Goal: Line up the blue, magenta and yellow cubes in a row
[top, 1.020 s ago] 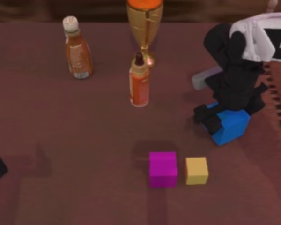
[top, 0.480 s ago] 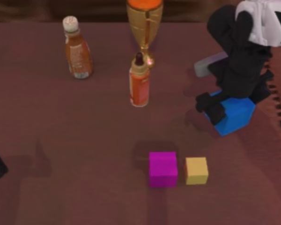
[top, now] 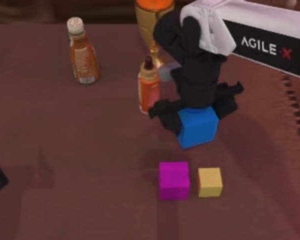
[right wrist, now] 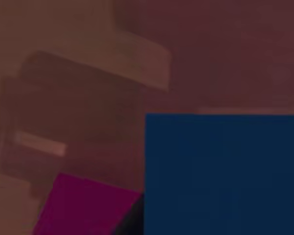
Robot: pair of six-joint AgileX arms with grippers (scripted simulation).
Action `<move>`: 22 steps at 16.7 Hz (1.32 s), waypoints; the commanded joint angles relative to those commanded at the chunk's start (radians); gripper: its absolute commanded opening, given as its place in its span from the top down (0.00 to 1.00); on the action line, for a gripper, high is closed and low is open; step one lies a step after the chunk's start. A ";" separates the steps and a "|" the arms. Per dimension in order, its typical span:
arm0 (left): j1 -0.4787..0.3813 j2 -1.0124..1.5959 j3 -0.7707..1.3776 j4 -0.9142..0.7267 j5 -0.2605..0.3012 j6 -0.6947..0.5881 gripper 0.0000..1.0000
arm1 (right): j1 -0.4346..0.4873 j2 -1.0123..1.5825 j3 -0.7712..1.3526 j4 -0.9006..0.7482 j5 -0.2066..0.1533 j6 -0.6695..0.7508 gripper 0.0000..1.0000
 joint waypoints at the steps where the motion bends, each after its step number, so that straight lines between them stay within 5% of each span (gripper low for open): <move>1: 0.000 0.000 0.000 0.000 0.000 0.000 0.00 | 0.042 0.028 0.051 -0.026 0.001 0.084 1.00; 9: 0.000 0.000 0.000 0.000 0.000 0.000 0.00 | 0.328 0.192 0.388 -0.188 0.006 0.628 1.00; 17: 0.000 0.000 0.000 0.000 0.000 0.000 0.00 | 0.356 0.197 0.418 -0.195 0.006 0.674 1.00; 22: 0.000 0.000 0.000 0.000 0.000 0.000 0.00 | 0.359 0.211 0.278 -0.039 0.008 0.675 1.00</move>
